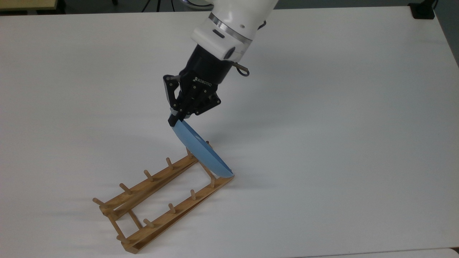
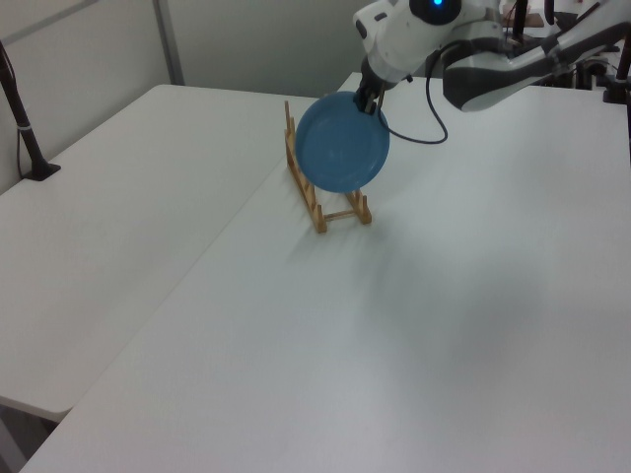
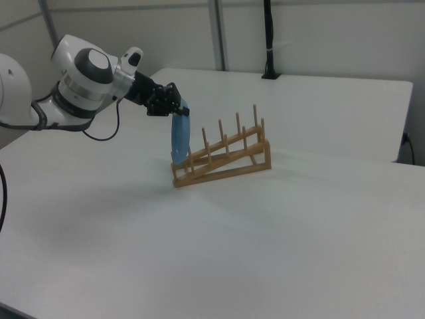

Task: Place plate in plate rack
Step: 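Lower the plate edge-first between the rack pegs, then open the gripper to release the plate and raise it away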

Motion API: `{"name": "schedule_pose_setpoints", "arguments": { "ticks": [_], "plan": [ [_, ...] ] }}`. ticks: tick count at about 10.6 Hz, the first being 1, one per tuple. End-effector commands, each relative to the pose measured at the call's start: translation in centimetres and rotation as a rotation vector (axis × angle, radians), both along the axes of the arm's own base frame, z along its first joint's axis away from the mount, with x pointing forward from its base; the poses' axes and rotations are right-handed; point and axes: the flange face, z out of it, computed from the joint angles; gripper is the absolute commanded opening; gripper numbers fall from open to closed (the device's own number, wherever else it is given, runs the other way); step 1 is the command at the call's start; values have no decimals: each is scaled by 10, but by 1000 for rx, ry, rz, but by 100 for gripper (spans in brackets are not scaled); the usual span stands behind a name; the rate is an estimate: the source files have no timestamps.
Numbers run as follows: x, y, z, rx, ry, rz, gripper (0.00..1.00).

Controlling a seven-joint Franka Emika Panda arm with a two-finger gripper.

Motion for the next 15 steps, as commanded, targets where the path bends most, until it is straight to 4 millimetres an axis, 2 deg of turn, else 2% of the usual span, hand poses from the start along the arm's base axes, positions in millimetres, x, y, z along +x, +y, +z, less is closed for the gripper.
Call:
{"name": "schedule_pose_setpoints", "arguments": {
  "ticks": [1,8,9,12,13,15],
  "plan": [
    [1,6,-7,-33,-13,-23,0],
    [6,12,-32,-41,16,-19,0],
    [7,15,-36,-25,7,-33,7],
    [7,14,-37,-11,-3,-47,64],
    [7,13,-37,-7,-5,-52,100],
    [6,16,-33,6,-12,-54,100]
  ]
}}
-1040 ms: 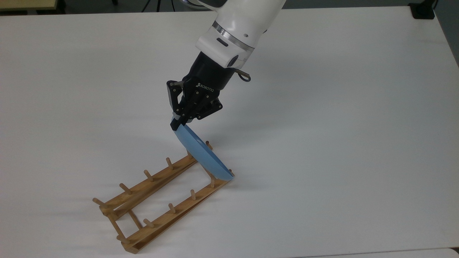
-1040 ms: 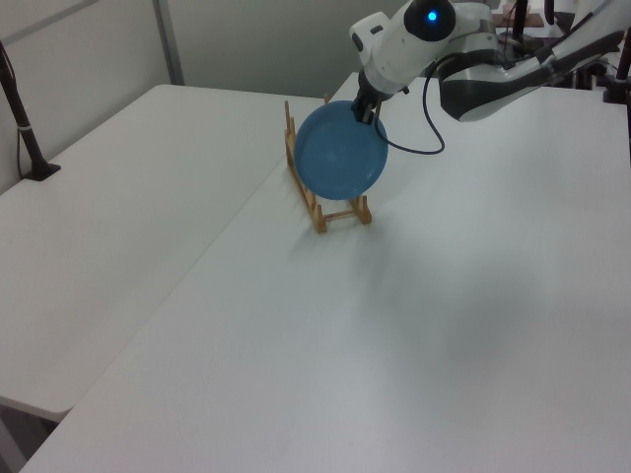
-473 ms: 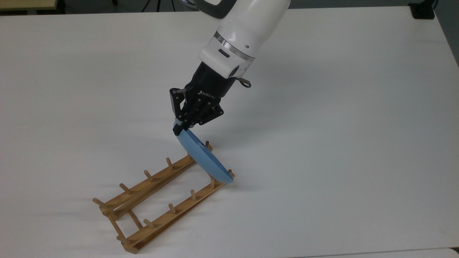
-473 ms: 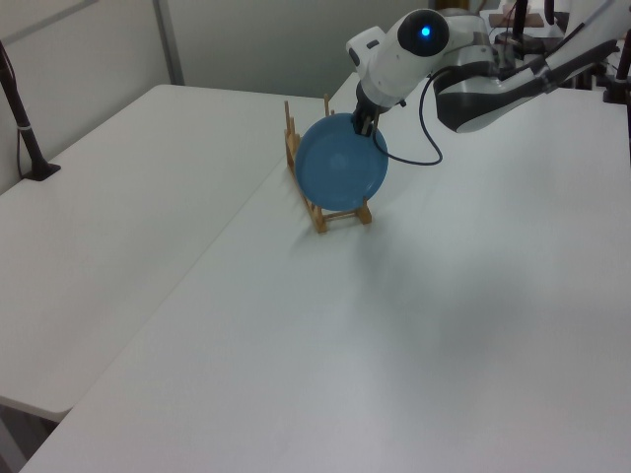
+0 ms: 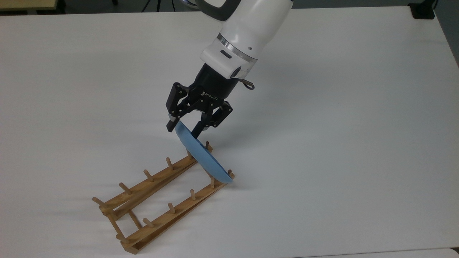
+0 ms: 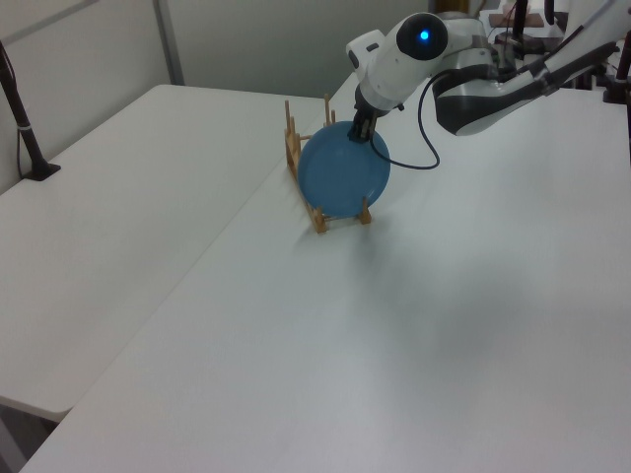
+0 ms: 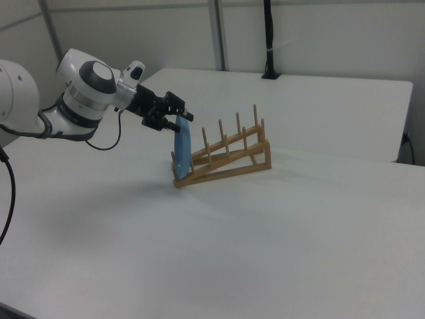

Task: Place plate in plate rack
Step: 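Open the gripper to release the plate and raise it away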

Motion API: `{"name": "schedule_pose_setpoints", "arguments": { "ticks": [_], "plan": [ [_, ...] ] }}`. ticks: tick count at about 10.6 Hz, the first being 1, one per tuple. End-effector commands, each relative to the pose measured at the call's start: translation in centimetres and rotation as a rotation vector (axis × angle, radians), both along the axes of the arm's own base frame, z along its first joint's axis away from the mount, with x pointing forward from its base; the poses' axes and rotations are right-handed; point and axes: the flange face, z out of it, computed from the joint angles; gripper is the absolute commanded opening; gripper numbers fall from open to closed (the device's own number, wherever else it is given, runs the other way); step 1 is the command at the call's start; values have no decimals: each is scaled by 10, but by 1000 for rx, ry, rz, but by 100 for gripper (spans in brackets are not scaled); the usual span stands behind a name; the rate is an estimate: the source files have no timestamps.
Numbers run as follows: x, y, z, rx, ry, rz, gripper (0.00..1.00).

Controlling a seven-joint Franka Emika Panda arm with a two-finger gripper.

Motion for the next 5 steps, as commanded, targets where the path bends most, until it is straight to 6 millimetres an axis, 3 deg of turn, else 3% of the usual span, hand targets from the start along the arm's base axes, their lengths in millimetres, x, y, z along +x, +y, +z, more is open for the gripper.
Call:
{"name": "schedule_pose_setpoints", "arguments": {
  "ticks": [1,5],
  "plan": [
    [-2,10,6,21,-34,-38,100],
    [-13,40,25,228,-50,-156,100]
  ]
}}
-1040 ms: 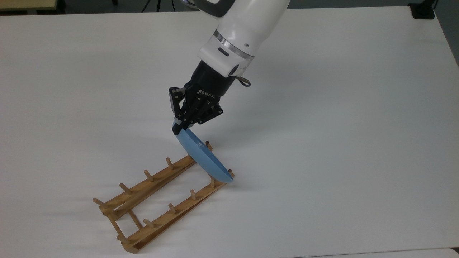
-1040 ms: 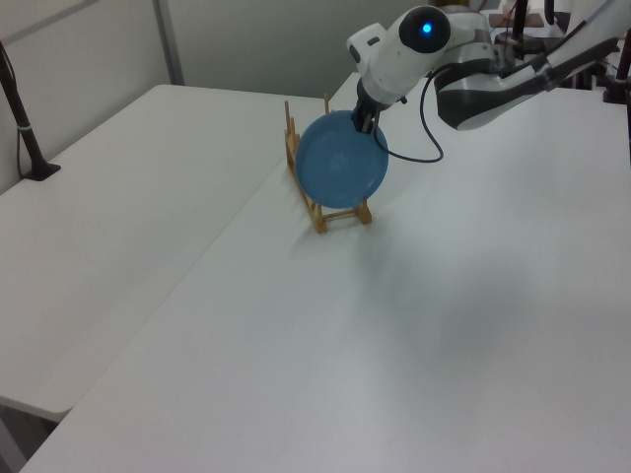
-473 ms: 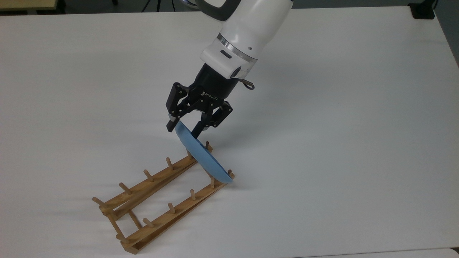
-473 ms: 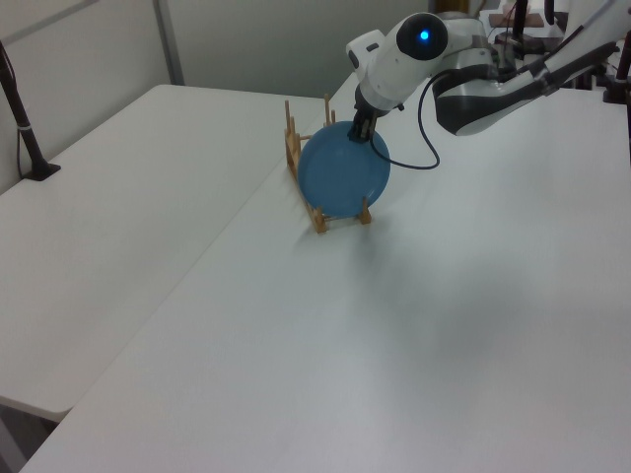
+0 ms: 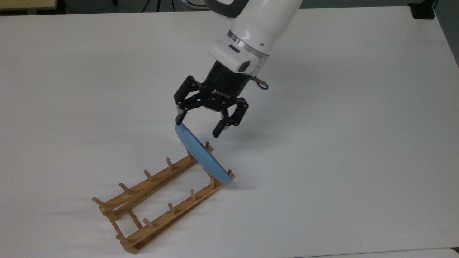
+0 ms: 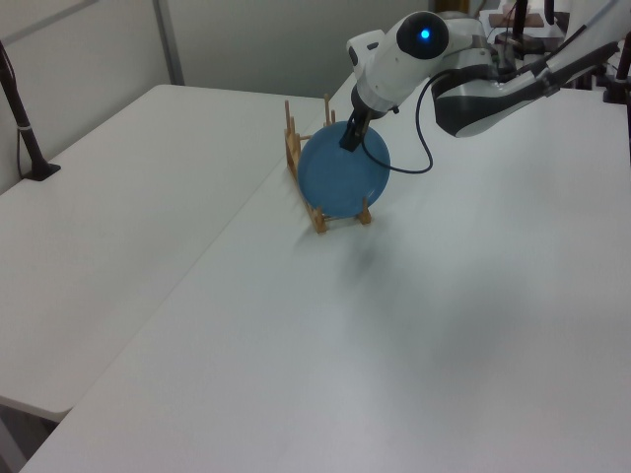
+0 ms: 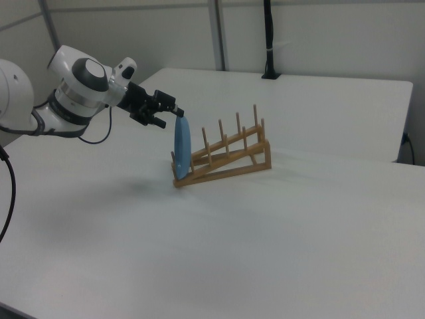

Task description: Place plate in plate rack

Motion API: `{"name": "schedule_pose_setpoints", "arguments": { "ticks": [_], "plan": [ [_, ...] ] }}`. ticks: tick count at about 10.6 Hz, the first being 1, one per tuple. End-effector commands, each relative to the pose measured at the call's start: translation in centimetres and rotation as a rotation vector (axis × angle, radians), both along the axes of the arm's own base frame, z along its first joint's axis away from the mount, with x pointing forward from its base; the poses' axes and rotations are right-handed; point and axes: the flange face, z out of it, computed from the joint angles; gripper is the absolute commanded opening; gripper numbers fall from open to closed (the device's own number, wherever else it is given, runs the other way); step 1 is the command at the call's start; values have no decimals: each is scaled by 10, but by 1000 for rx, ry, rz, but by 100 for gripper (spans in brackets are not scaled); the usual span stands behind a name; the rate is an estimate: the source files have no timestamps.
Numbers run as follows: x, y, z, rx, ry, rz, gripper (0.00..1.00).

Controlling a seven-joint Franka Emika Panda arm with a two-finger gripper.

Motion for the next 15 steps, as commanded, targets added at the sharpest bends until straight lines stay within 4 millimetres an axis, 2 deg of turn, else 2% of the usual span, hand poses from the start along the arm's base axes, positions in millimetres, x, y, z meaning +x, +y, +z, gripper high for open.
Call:
{"name": "schedule_pose_setpoints", "arguments": {
  "ticks": [1,3,5,6,8,9,13,15],
  "plan": [
    [-14,22,35,233,41,-143,100],
    [-37,22,65,439,143,-238,100],
    [-64,9,63,518,411,-258,100],
    [-76,-7,62,539,521,-237,100],
    [-106,-43,83,568,588,-238,100],
    [-119,-56,85,559,617,-237,100],
    [-117,-102,80,574,626,-283,100],
    [-117,-105,81,579,619,-295,100]
  ]
}}
